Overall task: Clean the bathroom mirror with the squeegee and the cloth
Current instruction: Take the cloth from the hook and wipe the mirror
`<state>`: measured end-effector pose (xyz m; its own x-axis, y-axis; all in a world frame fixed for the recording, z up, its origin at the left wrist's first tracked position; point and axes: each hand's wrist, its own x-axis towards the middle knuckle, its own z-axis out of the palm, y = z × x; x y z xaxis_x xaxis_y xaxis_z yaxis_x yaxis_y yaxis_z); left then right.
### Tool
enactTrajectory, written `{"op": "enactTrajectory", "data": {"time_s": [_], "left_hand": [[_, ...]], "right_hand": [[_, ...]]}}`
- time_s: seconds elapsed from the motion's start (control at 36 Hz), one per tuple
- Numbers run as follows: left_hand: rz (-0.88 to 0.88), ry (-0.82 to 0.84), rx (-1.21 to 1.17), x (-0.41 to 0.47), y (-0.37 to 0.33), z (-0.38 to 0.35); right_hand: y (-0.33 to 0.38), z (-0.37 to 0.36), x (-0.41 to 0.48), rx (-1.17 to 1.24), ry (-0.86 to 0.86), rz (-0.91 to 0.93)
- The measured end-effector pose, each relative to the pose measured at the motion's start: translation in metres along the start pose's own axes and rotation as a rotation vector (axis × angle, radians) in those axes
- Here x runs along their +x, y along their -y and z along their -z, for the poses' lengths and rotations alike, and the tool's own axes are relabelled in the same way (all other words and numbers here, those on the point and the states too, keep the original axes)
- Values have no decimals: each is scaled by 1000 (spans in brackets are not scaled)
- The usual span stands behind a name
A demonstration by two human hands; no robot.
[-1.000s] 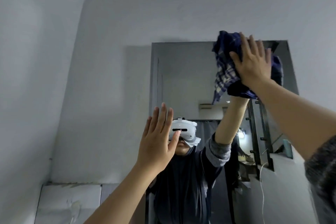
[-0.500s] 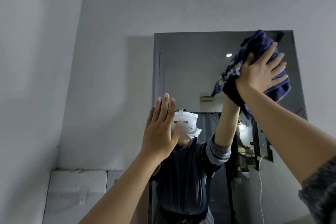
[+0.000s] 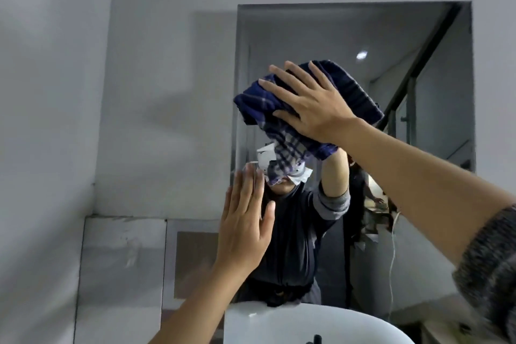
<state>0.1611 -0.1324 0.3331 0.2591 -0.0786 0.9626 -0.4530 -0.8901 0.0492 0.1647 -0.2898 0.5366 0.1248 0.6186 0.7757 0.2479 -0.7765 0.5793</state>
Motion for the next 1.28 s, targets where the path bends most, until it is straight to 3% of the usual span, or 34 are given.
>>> {"op": "enactTrajectory", "data": {"time_s": [0.08,0.25,0.39,0.53,0.72,0.78,0.94,1.17,1.28], "left_hand": [[18,2,-4,0,-2,-2],[19,5,-6,0,-2,2],[31,37,-48,-4,-5,6],[39,114,-115,-30,-11,9],[57,168,-121,-71,-8,6],[82,168,-144,-79,-8,5],[122,161,-163,-93,-7,-1],[98,107,-155,-94,-9,-6],[60,121,-98,-94,-6,-6]], "right_hand": [[-35,6,-31,-4,-2,-100],[-84,6,-95,106,-175,-646],[-60,-4,-124,226,-313,-1177],[0,-19,-124,296,-323,-1341],[79,-29,-79,332,-270,-1218],[93,-29,-63,333,-258,-1091],[113,-33,-47,208,-146,-452],[73,-31,-81,57,28,13],[40,-25,-101,-2,61,88]]}}
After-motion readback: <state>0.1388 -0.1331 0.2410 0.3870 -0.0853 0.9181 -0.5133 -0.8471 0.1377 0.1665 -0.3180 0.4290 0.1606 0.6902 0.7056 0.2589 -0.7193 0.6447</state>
